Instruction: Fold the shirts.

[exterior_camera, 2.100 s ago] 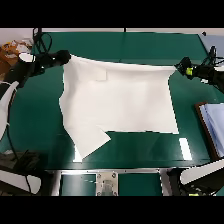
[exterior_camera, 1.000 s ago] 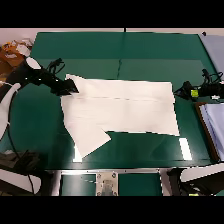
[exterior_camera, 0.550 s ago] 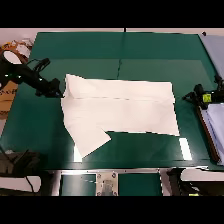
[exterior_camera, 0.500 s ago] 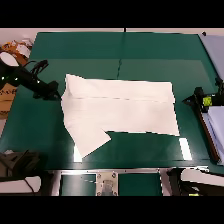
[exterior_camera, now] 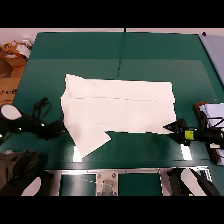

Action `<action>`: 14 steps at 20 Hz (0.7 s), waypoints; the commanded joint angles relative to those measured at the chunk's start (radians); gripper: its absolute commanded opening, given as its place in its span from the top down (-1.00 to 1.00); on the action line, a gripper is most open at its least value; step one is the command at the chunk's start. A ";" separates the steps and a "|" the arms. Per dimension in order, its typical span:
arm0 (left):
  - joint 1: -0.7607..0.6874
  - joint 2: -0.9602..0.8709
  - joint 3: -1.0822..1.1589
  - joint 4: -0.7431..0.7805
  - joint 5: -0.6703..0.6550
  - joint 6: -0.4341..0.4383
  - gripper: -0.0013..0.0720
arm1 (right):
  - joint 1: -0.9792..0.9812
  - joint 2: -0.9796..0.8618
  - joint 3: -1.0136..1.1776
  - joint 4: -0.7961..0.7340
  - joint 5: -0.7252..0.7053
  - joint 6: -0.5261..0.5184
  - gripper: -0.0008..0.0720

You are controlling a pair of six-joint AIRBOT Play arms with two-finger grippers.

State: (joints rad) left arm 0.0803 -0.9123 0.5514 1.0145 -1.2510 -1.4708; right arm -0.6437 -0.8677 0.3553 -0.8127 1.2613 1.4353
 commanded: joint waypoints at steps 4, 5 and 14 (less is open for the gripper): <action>-0.002 0.042 -0.285 -0.213 0.294 0.027 -0.21 | 0.000 0.026 -0.138 0.051 -0.203 0.005 -0.36; -0.001 0.040 -0.312 -0.294 0.340 0.072 -0.21 | 0.000 0.012 -0.138 0.063 -0.224 0.005 -0.36; -0.002 0.039 -0.447 -0.650 0.480 0.298 0.01 | 0.000 -0.140 -0.138 0.127 -0.367 0.001 -0.33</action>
State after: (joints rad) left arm 0.0784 -0.8726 0.1444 0.5045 -0.8219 -1.2728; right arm -0.6434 -0.9787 0.2203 -0.6765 0.9730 1.4422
